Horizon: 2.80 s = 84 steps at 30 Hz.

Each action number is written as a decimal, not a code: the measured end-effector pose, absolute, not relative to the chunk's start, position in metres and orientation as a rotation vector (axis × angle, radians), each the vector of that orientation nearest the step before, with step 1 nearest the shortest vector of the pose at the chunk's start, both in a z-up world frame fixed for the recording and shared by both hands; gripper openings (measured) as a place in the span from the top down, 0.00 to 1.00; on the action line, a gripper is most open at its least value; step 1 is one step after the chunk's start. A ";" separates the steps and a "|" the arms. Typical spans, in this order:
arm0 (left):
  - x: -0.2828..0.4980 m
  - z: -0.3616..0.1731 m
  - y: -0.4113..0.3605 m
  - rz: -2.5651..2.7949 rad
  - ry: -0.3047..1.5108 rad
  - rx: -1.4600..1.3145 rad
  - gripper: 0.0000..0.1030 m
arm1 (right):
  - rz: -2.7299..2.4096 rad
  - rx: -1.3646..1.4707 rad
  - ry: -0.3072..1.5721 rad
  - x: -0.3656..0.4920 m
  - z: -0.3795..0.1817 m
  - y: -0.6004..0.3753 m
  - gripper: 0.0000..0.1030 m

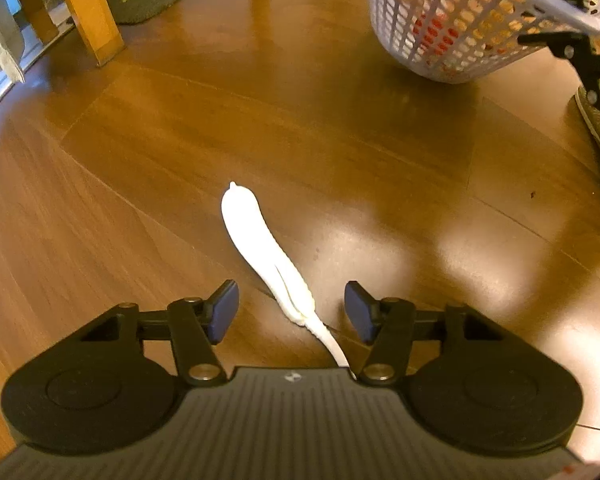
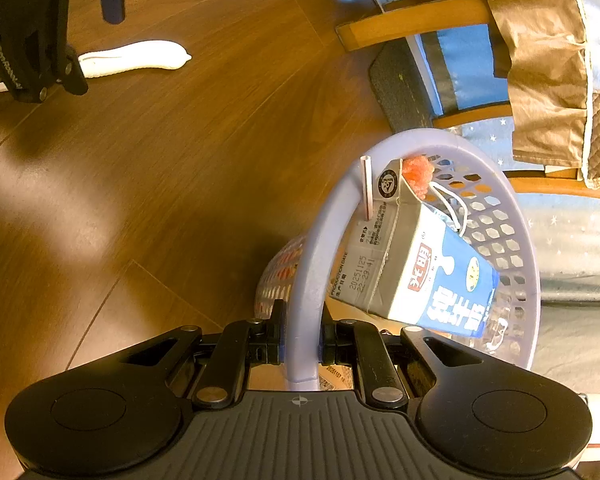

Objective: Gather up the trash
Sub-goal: 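Move the left gripper down to the white toothbrush on the floor, then close the left gripper on the white toothbrush handle, then lift the toothbrush and carry it over the basket with the left gripper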

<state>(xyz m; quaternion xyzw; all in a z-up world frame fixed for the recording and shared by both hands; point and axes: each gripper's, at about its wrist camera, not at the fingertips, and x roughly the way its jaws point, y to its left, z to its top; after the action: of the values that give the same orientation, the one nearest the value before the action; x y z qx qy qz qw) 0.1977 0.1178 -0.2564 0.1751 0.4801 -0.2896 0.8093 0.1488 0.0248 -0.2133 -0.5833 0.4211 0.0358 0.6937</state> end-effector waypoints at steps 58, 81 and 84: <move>0.231 -0.212 0.151 -0.711 0.989 0.452 0.85 | 0.109 -1.280 0.962 0.150 -0.203 0.027 0.90; 0.211 -0.073 0.161 -0.813 0.907 0.403 0.85 | 0.247 -1.219 0.996 0.135 -0.189 0.039 0.90; 0.213 -0.063 0.161 -0.827 0.912 0.407 0.85 | 0.258 -1.206 1.000 0.135 -0.187 0.040 0.90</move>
<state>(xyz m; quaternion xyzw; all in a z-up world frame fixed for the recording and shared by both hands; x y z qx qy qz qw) 0.2129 0.1607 -0.0632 0.1893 0.4248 -0.3850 0.7972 0.1349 0.0401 -0.1872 -0.5418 0.4490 0.1157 0.7011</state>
